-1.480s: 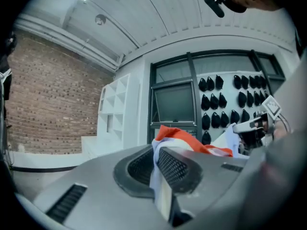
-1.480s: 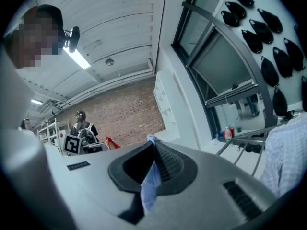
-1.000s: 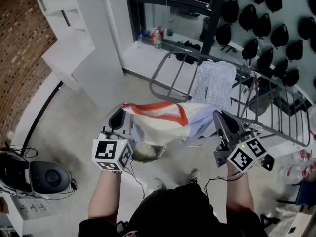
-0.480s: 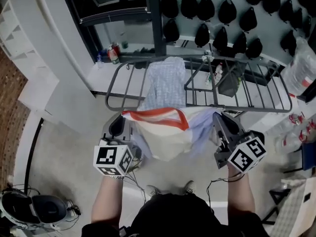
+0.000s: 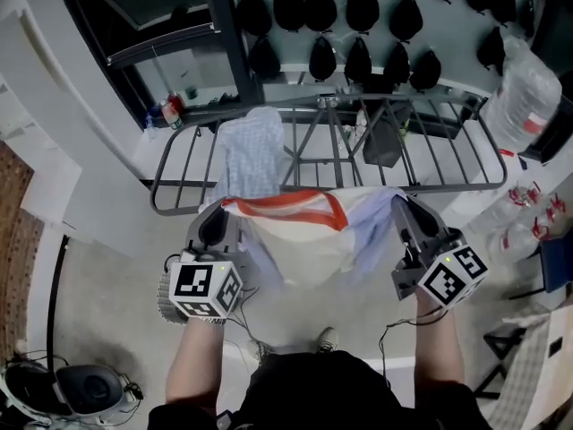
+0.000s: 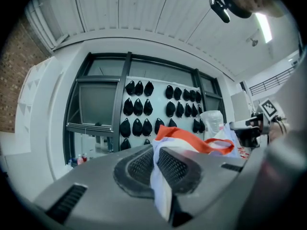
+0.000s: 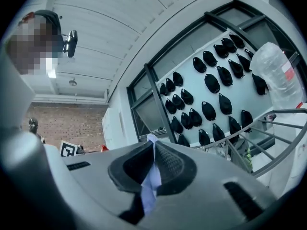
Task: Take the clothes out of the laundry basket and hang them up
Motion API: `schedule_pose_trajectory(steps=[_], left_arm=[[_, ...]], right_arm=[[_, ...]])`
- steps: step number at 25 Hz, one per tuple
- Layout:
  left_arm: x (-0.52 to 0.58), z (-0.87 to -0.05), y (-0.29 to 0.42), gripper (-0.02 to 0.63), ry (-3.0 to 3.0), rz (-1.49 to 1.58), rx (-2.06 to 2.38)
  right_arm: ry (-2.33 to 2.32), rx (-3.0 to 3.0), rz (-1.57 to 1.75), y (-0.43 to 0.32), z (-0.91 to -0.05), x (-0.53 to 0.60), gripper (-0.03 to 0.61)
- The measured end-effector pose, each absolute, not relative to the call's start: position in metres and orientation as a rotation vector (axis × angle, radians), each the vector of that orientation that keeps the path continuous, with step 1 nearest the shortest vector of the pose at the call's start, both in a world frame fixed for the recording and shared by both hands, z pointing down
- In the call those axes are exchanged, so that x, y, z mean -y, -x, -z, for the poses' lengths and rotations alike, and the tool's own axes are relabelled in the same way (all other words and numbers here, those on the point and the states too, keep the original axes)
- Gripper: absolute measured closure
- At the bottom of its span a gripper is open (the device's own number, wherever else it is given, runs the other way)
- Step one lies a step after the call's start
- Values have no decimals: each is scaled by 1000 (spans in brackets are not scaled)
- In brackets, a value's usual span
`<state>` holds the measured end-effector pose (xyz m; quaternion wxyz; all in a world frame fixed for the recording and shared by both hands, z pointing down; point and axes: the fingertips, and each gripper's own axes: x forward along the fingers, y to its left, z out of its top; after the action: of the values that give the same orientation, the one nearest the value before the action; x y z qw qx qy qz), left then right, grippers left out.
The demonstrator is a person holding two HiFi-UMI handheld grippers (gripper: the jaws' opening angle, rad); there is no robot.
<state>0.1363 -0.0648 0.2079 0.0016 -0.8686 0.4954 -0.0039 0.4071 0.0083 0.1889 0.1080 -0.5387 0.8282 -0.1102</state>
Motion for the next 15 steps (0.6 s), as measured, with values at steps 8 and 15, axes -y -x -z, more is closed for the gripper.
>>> schedule_pose_trajectory(steps=[8,15], left_arm=[[75,-198,-208,598,2744,31,-1501],[112,-192,-239,598,2787,7,-1410]], right_arm=[[1619,-2380,288,-481,-176,-4,566],[1704,-2305,255,-511,-169,19,566]])
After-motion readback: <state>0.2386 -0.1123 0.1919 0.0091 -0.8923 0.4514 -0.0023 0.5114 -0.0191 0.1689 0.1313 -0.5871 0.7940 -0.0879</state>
